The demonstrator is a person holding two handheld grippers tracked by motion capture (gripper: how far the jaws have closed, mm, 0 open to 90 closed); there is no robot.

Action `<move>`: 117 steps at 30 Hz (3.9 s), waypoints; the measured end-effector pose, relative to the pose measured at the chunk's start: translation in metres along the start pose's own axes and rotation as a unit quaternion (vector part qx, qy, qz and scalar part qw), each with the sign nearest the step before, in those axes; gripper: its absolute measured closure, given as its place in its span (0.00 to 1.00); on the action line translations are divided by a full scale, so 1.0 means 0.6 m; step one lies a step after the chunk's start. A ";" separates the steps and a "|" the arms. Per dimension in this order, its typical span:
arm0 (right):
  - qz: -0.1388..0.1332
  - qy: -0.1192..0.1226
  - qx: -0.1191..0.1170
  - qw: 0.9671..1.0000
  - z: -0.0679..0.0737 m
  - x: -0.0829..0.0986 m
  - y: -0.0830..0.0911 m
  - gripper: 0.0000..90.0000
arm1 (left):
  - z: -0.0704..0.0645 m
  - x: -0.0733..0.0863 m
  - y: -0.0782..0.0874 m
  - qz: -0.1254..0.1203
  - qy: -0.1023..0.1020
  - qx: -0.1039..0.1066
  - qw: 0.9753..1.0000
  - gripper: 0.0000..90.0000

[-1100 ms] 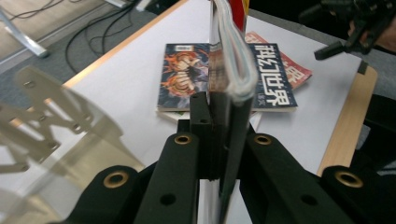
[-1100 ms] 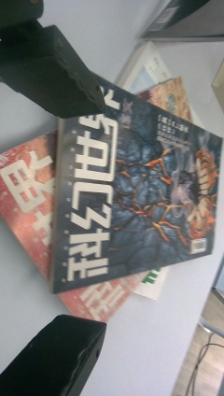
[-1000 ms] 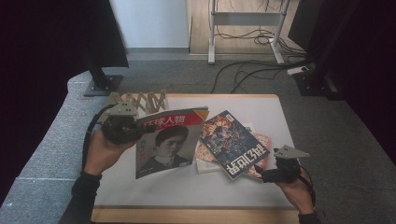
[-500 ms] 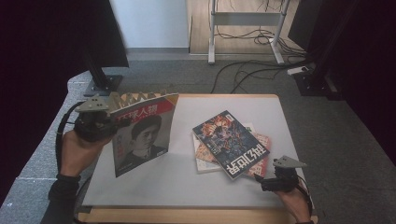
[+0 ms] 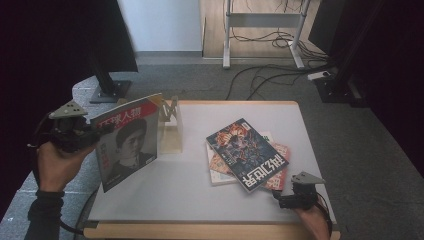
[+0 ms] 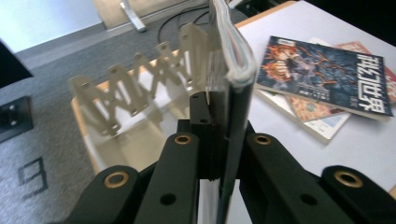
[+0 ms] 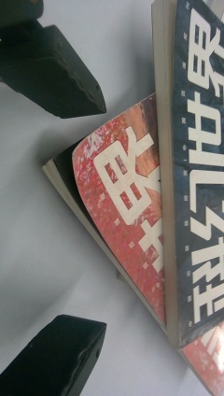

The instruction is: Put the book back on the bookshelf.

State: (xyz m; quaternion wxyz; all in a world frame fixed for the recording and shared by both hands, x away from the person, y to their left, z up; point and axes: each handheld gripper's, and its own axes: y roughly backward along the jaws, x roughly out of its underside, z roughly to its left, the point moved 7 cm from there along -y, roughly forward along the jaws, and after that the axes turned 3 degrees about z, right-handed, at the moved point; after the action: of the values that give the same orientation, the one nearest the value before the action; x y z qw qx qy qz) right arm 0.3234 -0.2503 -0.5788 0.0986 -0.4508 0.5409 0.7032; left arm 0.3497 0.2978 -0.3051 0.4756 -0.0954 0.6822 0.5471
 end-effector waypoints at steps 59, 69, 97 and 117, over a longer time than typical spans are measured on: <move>0.035 -0.002 0.004 0.999 0.000 0.006 -0.013 0.00 | 0.132 0.030 -0.087 0.030 0.092 -0.016 0.995 0.95; 0.036 -0.002 0.004 0.999 0.000 0.006 -0.013 0.00 | 0.136 0.040 -0.080 0.051 0.101 -0.020 0.993 0.97; 0.035 -0.001 0.003 0.999 0.000 0.006 -0.012 0.00 | 0.170 0.067 -0.102 -0.018 0.136 -0.078 0.987 0.83; 0.036 -0.001 0.003 0.999 0.000 0.006 -0.012 0.00 | 0.134 0.093 -0.073 -0.037 0.103 -0.049 0.993 0.15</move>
State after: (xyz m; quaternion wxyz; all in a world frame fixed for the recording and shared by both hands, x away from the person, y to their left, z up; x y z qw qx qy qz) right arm 0.3259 -0.2484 -0.5864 0.0753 -0.4304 0.5588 0.7049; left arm 0.3929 0.3702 -0.3718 0.4175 -0.1998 0.6961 0.5489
